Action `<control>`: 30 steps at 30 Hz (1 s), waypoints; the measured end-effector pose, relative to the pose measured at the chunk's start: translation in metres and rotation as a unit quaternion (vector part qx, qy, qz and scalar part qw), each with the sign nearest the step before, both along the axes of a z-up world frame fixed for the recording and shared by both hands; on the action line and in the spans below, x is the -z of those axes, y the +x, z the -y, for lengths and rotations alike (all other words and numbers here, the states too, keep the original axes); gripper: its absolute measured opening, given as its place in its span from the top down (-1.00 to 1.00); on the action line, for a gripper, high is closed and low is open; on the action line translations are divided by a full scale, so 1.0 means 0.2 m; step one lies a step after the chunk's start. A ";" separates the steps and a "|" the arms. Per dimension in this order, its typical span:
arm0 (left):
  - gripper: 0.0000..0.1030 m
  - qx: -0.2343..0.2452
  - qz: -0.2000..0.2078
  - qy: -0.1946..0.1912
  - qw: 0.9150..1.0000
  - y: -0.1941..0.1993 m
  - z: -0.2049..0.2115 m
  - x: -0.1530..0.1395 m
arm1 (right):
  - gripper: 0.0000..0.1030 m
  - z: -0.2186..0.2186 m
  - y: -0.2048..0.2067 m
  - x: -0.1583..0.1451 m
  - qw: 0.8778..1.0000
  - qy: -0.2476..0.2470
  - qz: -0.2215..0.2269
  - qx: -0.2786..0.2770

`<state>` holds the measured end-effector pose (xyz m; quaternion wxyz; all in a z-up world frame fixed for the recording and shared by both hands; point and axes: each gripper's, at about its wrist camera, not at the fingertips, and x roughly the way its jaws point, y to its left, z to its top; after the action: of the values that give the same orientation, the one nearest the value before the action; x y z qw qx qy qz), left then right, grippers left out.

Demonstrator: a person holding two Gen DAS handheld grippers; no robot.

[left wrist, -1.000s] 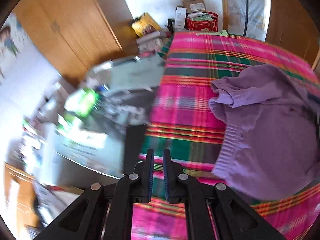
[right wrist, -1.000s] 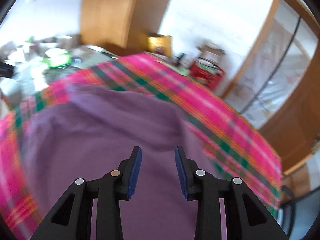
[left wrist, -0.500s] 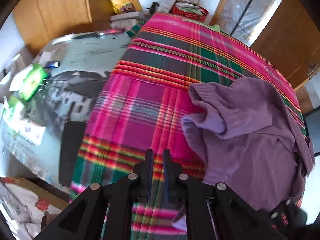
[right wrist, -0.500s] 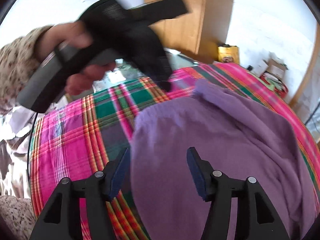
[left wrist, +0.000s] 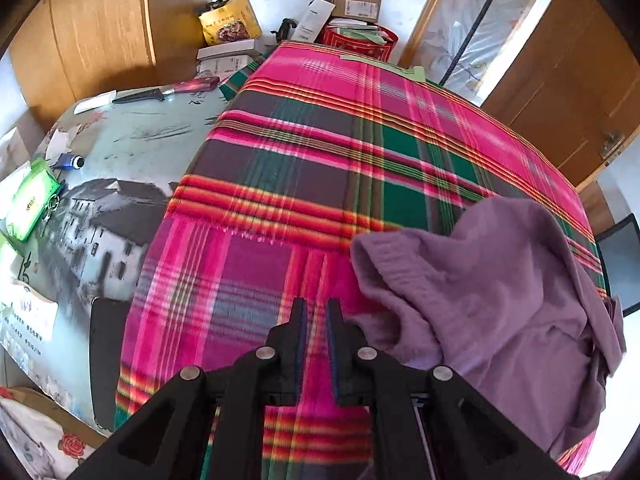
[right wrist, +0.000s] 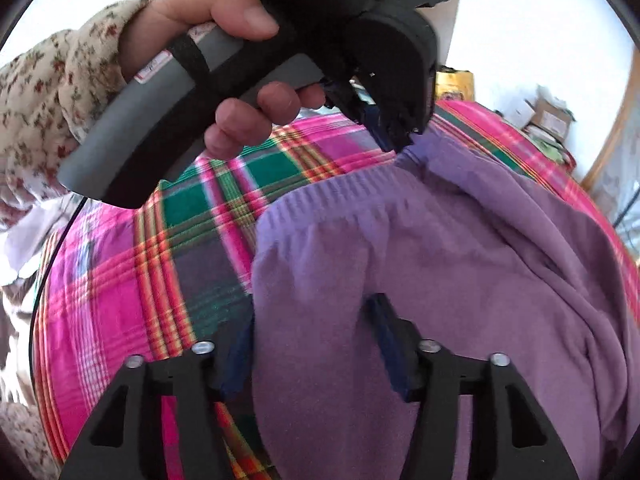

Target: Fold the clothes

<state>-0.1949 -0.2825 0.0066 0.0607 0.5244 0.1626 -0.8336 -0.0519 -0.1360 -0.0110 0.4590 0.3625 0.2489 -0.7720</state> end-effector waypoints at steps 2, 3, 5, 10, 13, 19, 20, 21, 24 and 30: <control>0.82 0.002 -0.009 0.017 1.000 0.00 0.00 0.00 | 0.40 -0.01 -0.02 0.00 1.000 -0.001 0.001 0.010; 0.84 0.002 -0.012 0.025 1.000 0.00 0.01 0.00 | 0.58 -0.02 -0.02 0.00 1.000 -0.001 0.001 0.015; 0.85 -0.002 -0.015 0.041 0.999 0.00 0.02 0.01 | 0.71 -0.03 -0.05 -0.01 1.000 -0.006 0.018 0.022; 0.99 -0.015 -0.029 0.101 0.994 0.02 0.07 0.03 | 0.79 -0.05 -0.04 -0.04 0.998 -0.021 0.050 0.019; 1.00 -0.028 -0.037 0.092 0.995 0.04 0.06 0.01 | 0.79 -0.06 0.03 -0.07 0.998 -0.034 0.050 -0.001; 1.00 -0.054 -0.075 0.063 0.994 0.16 0.12 -0.11 | 0.79 -0.03 0.07 -0.10 0.997 -0.048 0.055 -0.013; 1.00 -0.063 -0.081 0.053 0.993 0.18 0.15 -0.13 | 0.79 -0.02 0.08 -0.09 0.997 -0.049 0.058 -0.014; 1.00 -0.073 -0.088 0.042 0.993 0.20 0.17 -0.16 | 0.79 -0.01 0.08 -0.09 0.997 -0.050 0.062 -0.015; 1.00 -0.083 -0.075 0.041 0.993 0.21 0.23 -0.14 | 0.79 0.00 0.12 -0.08 0.996 -0.053 0.069 -0.021; 0.99 -0.046 -0.049 0.057 0.996 0.19 0.13 -0.07 | 0.79 0.00 0.18 -0.09 0.995 -0.061 0.071 -0.038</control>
<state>-0.1569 -0.3089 0.0206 0.0607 0.4775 0.2363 -0.8441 -0.0151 -0.1351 0.0078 0.5253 0.3781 0.1818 -0.7403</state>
